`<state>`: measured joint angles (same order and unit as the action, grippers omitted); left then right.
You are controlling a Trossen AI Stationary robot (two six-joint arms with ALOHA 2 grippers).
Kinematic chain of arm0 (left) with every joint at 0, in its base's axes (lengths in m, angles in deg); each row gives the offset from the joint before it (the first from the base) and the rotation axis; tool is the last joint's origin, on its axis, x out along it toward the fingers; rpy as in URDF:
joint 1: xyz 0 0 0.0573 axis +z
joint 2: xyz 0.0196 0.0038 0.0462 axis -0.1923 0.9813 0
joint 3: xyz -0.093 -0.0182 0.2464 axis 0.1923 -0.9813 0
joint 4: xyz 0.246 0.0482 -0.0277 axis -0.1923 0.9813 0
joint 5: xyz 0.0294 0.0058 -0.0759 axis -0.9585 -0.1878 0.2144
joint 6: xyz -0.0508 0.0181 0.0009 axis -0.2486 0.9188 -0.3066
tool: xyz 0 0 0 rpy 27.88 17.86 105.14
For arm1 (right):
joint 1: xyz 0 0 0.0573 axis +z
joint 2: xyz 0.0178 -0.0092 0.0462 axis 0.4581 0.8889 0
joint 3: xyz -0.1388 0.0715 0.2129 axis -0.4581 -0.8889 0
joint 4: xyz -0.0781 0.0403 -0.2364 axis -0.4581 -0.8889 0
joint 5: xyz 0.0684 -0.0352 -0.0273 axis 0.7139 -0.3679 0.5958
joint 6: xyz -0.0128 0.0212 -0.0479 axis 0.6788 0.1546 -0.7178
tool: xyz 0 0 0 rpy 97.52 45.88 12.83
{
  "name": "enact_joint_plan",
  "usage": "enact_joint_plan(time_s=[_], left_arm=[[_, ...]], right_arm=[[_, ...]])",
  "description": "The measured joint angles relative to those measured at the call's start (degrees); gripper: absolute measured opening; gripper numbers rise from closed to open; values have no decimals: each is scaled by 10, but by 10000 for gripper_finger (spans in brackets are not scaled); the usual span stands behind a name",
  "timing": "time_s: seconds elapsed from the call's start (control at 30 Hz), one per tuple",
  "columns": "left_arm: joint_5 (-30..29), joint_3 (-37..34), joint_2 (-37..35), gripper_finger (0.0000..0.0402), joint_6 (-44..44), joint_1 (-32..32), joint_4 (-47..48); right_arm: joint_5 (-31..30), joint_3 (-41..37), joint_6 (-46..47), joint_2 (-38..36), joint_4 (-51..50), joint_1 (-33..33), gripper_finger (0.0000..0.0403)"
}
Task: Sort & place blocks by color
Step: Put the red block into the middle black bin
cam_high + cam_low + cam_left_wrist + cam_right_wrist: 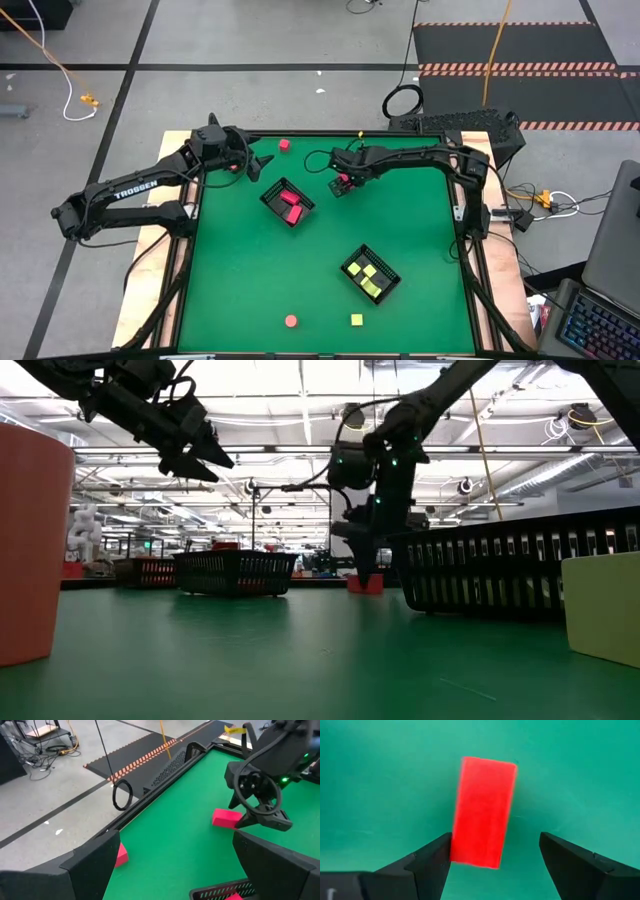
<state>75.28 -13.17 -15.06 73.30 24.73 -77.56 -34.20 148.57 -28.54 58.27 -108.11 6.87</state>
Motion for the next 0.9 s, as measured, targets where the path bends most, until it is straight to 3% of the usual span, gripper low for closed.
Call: enact_joint_plan(time_s=[0.2, 0.43, 0.67, 0.9], left_arm=[[0, 0, 0, 390, 1, 0, -2], [-3, 0, 0, 390, 1, 0, -3], [-6, 0, 0, 390, 2, 0, -3], [-17, 0, 0, 390, 2, 0, -3]], right_arm=[[-1, -25, -40, 0, 49, -10, 257], [1, -25, -120, 0, 47, 1, 119], [49, -25, -198, -33, 103, 40, 120], [83, -25, -205, -98, 272, 82, 120]])
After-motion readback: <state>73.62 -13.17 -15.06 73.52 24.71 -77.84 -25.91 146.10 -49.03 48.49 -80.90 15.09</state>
